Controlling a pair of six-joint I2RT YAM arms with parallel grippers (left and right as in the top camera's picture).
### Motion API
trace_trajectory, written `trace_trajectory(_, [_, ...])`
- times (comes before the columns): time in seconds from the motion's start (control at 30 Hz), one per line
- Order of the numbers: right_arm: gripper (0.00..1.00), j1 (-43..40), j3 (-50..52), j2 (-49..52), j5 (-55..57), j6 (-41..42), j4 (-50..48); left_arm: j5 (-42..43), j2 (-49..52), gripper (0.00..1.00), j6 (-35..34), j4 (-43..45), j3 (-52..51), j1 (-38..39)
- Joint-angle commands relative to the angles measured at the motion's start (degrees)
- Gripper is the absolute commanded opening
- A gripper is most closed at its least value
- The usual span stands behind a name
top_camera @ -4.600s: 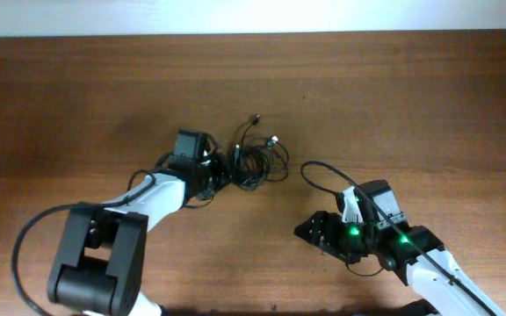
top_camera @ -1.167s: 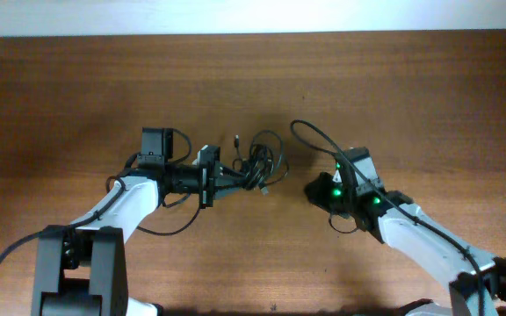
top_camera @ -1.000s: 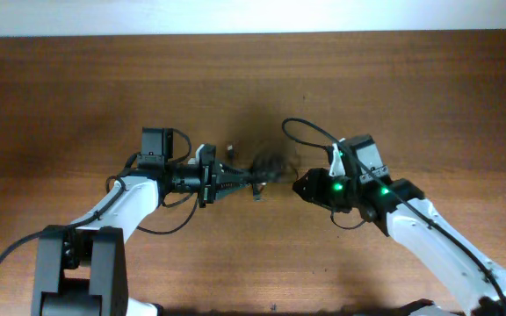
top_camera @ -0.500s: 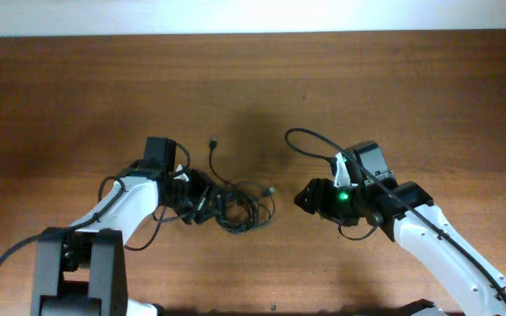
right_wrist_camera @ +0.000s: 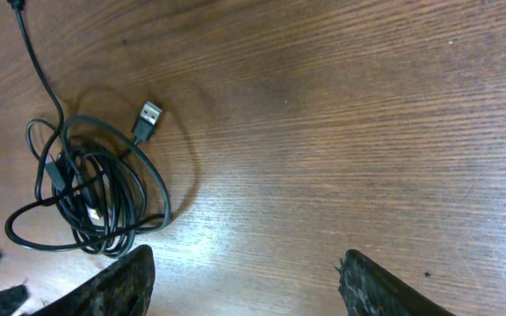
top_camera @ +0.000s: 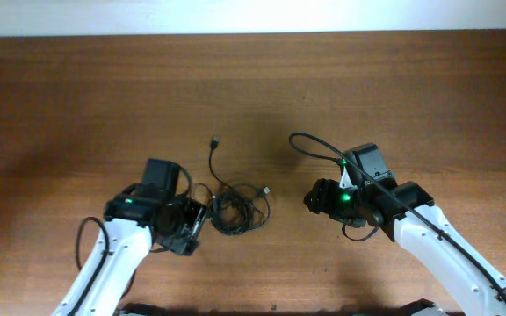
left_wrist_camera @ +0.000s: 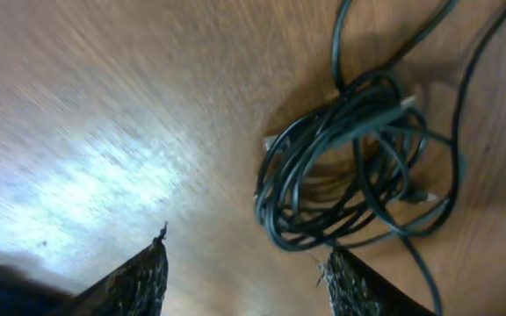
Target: Untangle cables
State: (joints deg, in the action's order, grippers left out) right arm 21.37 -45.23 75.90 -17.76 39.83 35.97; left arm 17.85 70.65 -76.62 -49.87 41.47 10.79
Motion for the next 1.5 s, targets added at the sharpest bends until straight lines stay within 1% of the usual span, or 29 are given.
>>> trace_trajectory(0.0, [0.68,-0.02,-0.96,-0.59,0.94,-0.66,0.94,-5.03,1.7,0.54,-11.08,4.57,-1.86,3.58])
trace_trajectory(0.07, [0.69,-0.02,-0.96,-0.59,0.94,-0.66,1.55,-5.55,3.63,0.49,-14.97,6.23,-1.95,4.46])
trace_trajectory(0.1, [0.68,0.0,-0.96,-0.59,0.94,-0.68,1.57,-5.46,5.29,0.49,-16.0,7.89,-1.97,4.9])
trace_trajectory(0.23, [0.68,-0.02,-0.96,-0.59,0.94,-0.68,1.62,-5.44,13.53,0.47,-15.98,14.84,-1.97,6.99])
trace_trajectory(0.27, [0.68,-0.02,-0.96,-0.59,0.94,-0.68,1.62,-4.98,14.82,0.4,-15.98,15.85,-1.95,7.13])
trace_trajectory(0.3, [0.68,0.0,-0.96,-0.59,0.92,-0.68,1.66,-3.65,16.98,0.16,-15.96,16.46,-1.97,7.13])
trace_trajectory(0.33, [0.69,-0.02,-0.96,-0.59,0.94,-0.68,1.86,-3.67,17.81,0.0,-15.87,16.35,-1.97,7.13])
trace_trajectory(0.4, [0.69,-0.02,-0.96,-0.59,0.92,-1.03,2.29,-4.11,17.94,0.0,-13.55,16.31,-1.95,7.1])
trace_trajectory(0.43, [0.68,0.0,-0.96,-0.59,0.72,-2.62,2.29,-4.15,17.44,0.0,-10.8,17.03,-1.9,7.04])
trace_trajectory(0.47, [0.68,-0.02,-0.96,-0.59,0.44,-4.17,2.36,-4.17,16.76,0.0,-6.75,18.23,-1.79,7.04])
trace_trajectory(0.5, [0.69,-0.02,-0.96,-0.59,0.44,-5.62,2.86,-4.13,15.39,0.0,1.7,21.49,-1.46,7.06])
trace_trajectory(0.57, [0.69,-0.02,-0.96,-0.59,0.37,-7.1,4.39,-3.69,11.72,0.0,24.7,28.55,-0.48,7.06])
trace_trajectory(0.6, [0.68,-0.02,-0.96,-0.59,-0.35,-7.96,4.81,-3.69,9.16,0.0,34.12,29.66,-0.26,7.06])
trace_trajectory(0.63, [0.68,-0.02,-0.96,-0.59,-2.34,-9.77,4.79,-3.69,7.43,0.0,39.67,29.66,-0.26,7.06])
trace_trajectory(0.67, [0.68,-0.02,-0.96,-0.59,-4.2,-10.99,4.76,-3.67,6.51,0.0,42.93,29.64,-0.26,7.06])
trace_trajectory(0.7, [0.68,-0.02,-0.98,-0.61,-8.35,-13.42,4.52,-3.69,4.52,0.0,50.69,29.53,-0.26,7.06])
trace_trajectory(0.73, [0.68,-0.02,-1.03,-0.61,-12.26,-15.76,4.11,-3.67,3.41,0.0,54.99,29.38,-0.26,7.06])
trace_trajectory(0.8, [0.68,-0.02,-1.84,-0.61,-18.43,-21.24,3.67,-2.82,2.27,0.0,61.66,28.76,-0.26,7.06])
trace_trajectory(0.87, [0.68,-0.02,-3.15,-0.61,-20.61,-23.15,3.67,-0.63,2.27,0.0,67.93,28.79,-0.26,7.06])
trace_trajectory(0.93, [0.69,-0.02,-4.24,-0.59,-25.38,-23.12,-0.02,3.69,2.27,0.0,70.95,28.87,-0.26,7.06])
trace_trajectory(0.97, [0.68,0.0,-4.24,-0.59,-26.64,-22.97,-2.93,6.27,2.27,0.0,70.99,29.2,-0.26,7.06])
trace_trajectory(1.0, [0.68,0.0,-4.24,-0.59,-26.62,-22.8,-5.51,10.91,2.27,0.0,70.97,30.71,-0.26,7.06])
trace_trajectory(1.07, [0.68,0.02,-4.22,-0.55,-25.53,-19.93,-7.02,17.49,2.27,0.0,70.95,33.88,-0.26,7.06])
trace_trajectory(1.13, [0.67,0.72,-4.22,-0.52,-20.26,-16.94,-7.28,22.23,2.27,0.0,70.9,37.48,-0.26,7.06])
trace_trajectory(1.2, [0.67,1.44,-4.22,-0.55,-20.35,-19.12,-7.32,21.66,2.27,0.0,70.93,37.53,-0.26,7.06])
trace_trajectory(1.27, [0.69,1.86,-4.24,-0.55,-20.04,-28.0,-7.3,16.98,2.29,0.0,70.93,35.19,-0.28,7.06])
trace_trajectory(1.3, [0.72,1.73,-4.31,-0.61,-19.87,-30.12,-7.32,13.57,2.29,0.0,70.93,33.46,-0.26,7.06])
trace_trajectory(1.37, [0.71,1.73,-4.42,-0.66,-19.93,-31.45,-7.32,9.49,2.27,0.0,70.93,31.12,-0.26,7.06])
trace_trajectory(1.47, [0.71,2.99,-4.42,-0.63,-19.87,-31.34,-7.37,9.11,2.27,0.0,70.9,31.01,-0.26,7.06])
